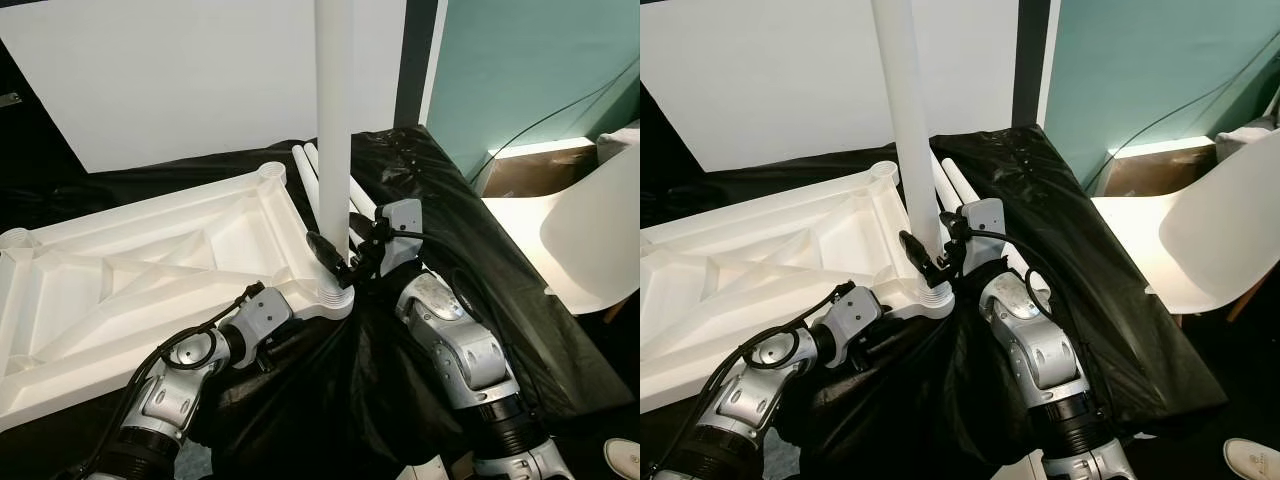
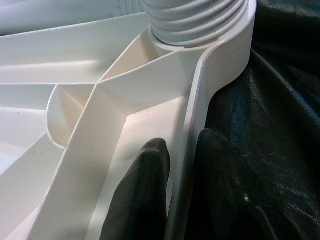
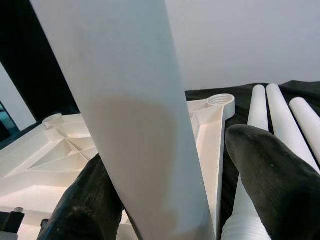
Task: Building children table
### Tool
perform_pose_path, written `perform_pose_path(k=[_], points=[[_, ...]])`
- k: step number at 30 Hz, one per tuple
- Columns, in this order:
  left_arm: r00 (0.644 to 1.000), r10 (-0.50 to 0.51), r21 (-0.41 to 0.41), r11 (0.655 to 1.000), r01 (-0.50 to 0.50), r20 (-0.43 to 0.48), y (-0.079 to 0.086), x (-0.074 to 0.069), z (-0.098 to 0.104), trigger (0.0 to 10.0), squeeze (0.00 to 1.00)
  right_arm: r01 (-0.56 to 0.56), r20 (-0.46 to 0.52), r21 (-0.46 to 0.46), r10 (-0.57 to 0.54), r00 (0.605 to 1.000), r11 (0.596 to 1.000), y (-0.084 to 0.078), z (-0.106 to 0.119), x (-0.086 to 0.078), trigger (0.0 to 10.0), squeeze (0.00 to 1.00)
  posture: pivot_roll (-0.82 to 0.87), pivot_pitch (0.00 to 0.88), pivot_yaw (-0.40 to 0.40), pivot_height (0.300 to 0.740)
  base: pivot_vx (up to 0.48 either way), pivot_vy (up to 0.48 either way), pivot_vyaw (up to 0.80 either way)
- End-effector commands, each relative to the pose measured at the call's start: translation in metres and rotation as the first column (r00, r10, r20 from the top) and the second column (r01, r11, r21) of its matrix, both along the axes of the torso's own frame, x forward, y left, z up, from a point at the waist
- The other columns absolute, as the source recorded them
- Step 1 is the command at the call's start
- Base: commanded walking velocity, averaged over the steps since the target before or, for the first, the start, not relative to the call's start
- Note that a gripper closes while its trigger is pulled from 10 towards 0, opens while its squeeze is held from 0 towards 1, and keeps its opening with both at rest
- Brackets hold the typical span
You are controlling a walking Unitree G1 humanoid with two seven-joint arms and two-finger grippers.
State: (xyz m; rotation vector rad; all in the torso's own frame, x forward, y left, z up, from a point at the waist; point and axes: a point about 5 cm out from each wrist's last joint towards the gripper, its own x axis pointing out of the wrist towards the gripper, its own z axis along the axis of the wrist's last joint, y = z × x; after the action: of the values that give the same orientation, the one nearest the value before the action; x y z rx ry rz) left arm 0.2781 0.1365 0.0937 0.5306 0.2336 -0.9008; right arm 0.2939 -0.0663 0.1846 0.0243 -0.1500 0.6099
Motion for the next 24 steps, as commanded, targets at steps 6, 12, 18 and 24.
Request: perform_pose_path(k=[6, 12, 18, 24], points=[[0.996, 0.028, 0.014, 1.0, -0.027, -0.08, -0.001, -0.006, -0.021, 10.0, 0.0, -0.147, -0.005, -0.073, 0.147, 0.989, 0.986, -0.009, -0.008, 0.0, 10.0, 0.0, -0.02, 0.0, 0.029, 0.74, 0.0, 0.0, 0.0], [0.997, 0.022, 0.013, 1.0, -0.021, -0.075, -0.004, -0.004, -0.021, 10.0, 0.0, -0.341, -0.113, -0.16, 0.326, 0.939, 0.926, -0.026, -0.021, -0.003, 10.0, 0.0, -0.03, 0.0, 0.03, 0.74, 0.0, 0.0, 0.0], [0.998, 0.021, 0.026, 0.999, -0.019, -0.063, -0.004, -0.001, -0.02, 10.0, 0.0, -0.296, -0.091, -0.213, 0.282, 0.955, 0.931, -0.046, -0.029, 0.019, 10.0, 0.0, -0.02, 0.0, 0.033, 0.74, 0.0, 0.0, 0.0], [0.998, 0.024, 0.027, 0.999, -0.022, -0.059, -0.003, 0.0, -0.019, 10.0, 0.0, -0.293, -0.055, -0.252, 0.289, 0.956, 0.922, -0.044, -0.03, 0.028, 10.0, 0.0, -0.01, 0.0, 0.037, 0.74, 0.0, 0.0, 0.0]])
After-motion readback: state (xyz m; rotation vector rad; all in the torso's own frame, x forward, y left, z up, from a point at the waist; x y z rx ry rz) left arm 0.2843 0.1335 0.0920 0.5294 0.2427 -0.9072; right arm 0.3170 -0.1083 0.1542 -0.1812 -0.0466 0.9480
